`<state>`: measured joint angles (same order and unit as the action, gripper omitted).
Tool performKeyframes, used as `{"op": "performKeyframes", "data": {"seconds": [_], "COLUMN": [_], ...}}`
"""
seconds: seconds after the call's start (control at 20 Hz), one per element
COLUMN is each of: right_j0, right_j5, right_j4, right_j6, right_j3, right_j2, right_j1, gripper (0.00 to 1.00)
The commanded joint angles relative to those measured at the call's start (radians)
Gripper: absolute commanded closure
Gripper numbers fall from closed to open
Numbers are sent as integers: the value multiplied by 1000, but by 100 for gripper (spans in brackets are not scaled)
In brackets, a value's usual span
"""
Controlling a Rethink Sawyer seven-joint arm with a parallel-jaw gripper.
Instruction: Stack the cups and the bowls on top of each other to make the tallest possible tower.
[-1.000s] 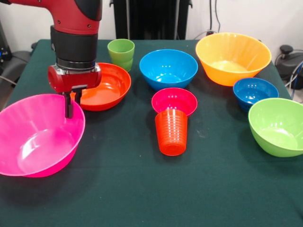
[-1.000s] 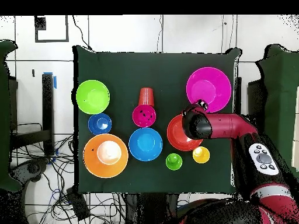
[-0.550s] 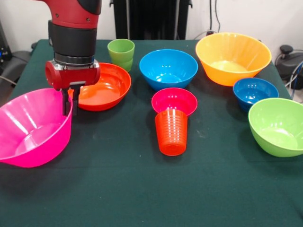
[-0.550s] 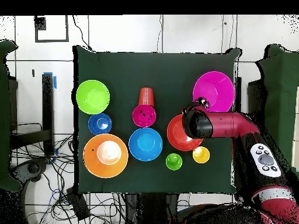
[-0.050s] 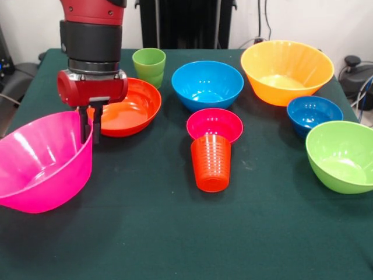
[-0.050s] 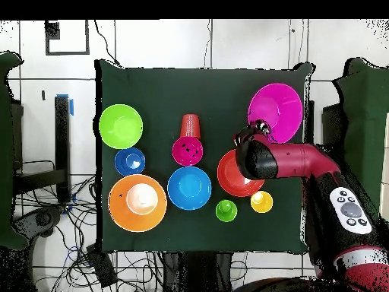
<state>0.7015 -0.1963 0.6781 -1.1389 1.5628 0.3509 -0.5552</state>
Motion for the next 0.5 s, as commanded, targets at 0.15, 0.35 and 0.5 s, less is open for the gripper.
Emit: {"op": "performKeyframes", "data": {"seconds": [0.15,0.35,0.5], "right_j0": [-31,-49,-61], "right_j5": [83,79,59], "right_j4": [119,124,117], "right_j6": [-14,-32,-39], "right_j3": [40,44,53], "right_j2": [75,54,41], "right_j1": [-37,-54,-69], "gripper": [100,100,100]}}
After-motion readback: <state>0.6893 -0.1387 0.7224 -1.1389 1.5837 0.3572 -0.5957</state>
